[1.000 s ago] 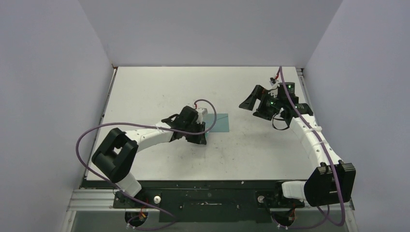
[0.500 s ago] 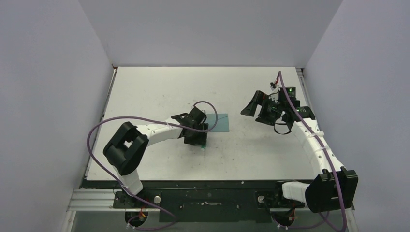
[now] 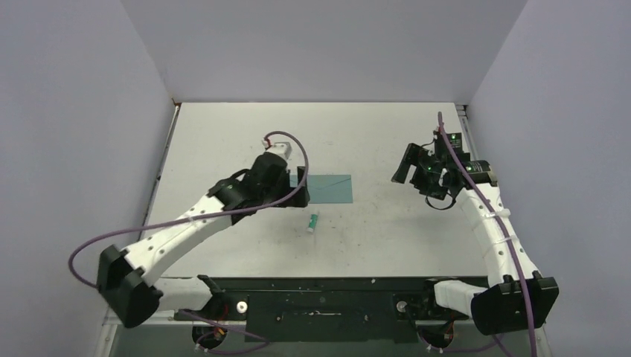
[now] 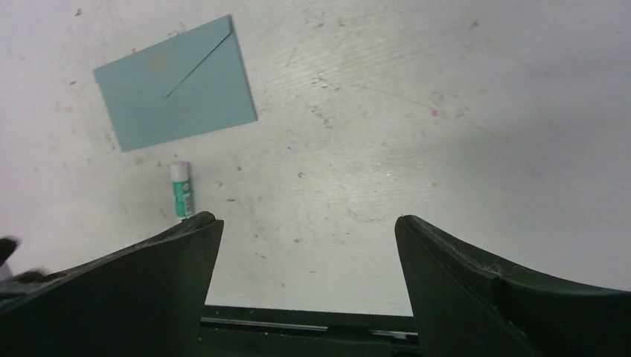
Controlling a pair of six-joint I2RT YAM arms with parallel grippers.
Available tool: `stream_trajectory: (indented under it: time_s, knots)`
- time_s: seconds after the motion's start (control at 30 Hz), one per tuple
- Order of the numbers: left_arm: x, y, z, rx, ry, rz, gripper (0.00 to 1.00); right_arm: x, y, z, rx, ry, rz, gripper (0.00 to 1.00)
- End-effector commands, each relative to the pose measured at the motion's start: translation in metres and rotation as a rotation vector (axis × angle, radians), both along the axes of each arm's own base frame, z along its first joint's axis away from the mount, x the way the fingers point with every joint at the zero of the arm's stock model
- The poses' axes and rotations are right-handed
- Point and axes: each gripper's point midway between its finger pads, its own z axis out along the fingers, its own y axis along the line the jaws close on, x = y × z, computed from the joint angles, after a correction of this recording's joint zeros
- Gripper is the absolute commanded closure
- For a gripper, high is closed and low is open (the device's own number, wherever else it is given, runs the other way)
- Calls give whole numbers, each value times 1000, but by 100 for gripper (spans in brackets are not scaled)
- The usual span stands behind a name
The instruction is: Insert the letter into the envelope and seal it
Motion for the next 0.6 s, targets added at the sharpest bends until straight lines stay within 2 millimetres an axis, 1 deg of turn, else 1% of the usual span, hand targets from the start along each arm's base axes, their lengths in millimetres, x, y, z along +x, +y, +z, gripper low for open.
stream_trajectory:
  time_s: [0.0,0.03,0.1,0.17,0.27,0.3,0.4,0.47,0.57]
  knots:
    - [-16,53,88,-57,-208,117,4,-14,-53,42,-220,-59,-174,10]
    - [-23,70,101,-61,-240,164,4,-17,-60,50,-249,-74,-191,10]
    - [-37,105,134,-91,-331,254,4,-23,-68,69,-285,-115,-211,10]
    - [-56,139,170,-152,-440,323,4,-28,-75,88,-311,-160,-230,10]
    - [-79,180,207,-216,-558,406,4,-35,-83,116,-332,-225,-250,10]
    - [-86,192,215,-226,-585,430,4,-37,-84,125,-336,-246,-254,10]
    - [-104,218,233,-261,-639,478,4,-42,-85,148,-330,-297,-255,10]
    - [-111,228,237,-259,-656,487,4,-45,-84,157,-329,-318,-244,10]
    - [-116,234,235,-234,-648,485,4,-47,-84,161,-332,-328,-235,10]
